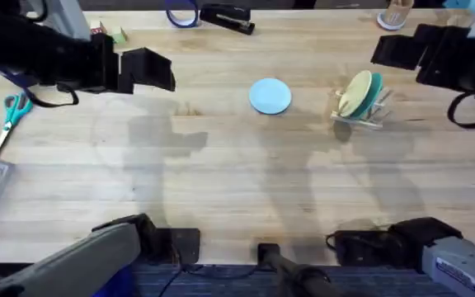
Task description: Pick up the plates from the table one by one and place each into a slot on the dish rack.
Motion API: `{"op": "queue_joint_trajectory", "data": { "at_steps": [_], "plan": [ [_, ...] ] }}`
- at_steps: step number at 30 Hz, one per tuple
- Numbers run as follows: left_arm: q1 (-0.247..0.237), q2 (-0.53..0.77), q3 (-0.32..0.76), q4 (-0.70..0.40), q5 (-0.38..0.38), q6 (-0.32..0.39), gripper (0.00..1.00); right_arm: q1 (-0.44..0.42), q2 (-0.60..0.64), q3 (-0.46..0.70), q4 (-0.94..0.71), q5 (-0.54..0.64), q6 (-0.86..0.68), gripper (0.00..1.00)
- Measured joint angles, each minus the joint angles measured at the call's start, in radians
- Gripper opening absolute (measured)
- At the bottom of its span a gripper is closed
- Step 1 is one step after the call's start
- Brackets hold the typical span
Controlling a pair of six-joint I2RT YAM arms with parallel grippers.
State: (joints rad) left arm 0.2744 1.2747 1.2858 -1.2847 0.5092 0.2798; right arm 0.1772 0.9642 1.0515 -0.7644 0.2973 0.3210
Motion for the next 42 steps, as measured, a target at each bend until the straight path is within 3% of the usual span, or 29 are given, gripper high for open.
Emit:
{"op": "queue_joint_trajectory", "data": {
  "at_steps": [10, 20, 28, 35, 36, 42],
  "plan": [
    [-0.157, 0.0, 0.0, 0.082, 0.006, -0.025, 0.996, 0.0, 0.0, 0.0, -0.003, -0.007, 0.0, 0.995],
    [-0.32, 0.009, 0.0, 0.276, 0.058, -0.157, 0.994, 0.0, 0.0, 0.0, -0.006, -0.007, 0.0, 0.995],
    [-0.449, 0.133, 0.0, 0.396, 0.114, -0.268, 0.987, 0.0, 0.0, 0.0, -0.023, -0.007, 0.0, 0.995],
    [-0.522, 0.215, 0.0, 0.502, 0.148, -0.353, 0.97, 0.0, 0.0, 0.0, -0.026, -0.007, 0.0, 0.995],
    [-0.532, 0.259, 0.0, 0.556, 0.193, -0.378, 0.742, 0.0, 0.0, 0.0, -0.026, -0.007, 0.0, 0.995],
    [-0.532, 0.344, 0.0, 0.615, 0.261, -0.435, 0.263, 0.0, 0.0, 0.0, -0.026, -0.007, 0.0, 0.996]
  ]
}}
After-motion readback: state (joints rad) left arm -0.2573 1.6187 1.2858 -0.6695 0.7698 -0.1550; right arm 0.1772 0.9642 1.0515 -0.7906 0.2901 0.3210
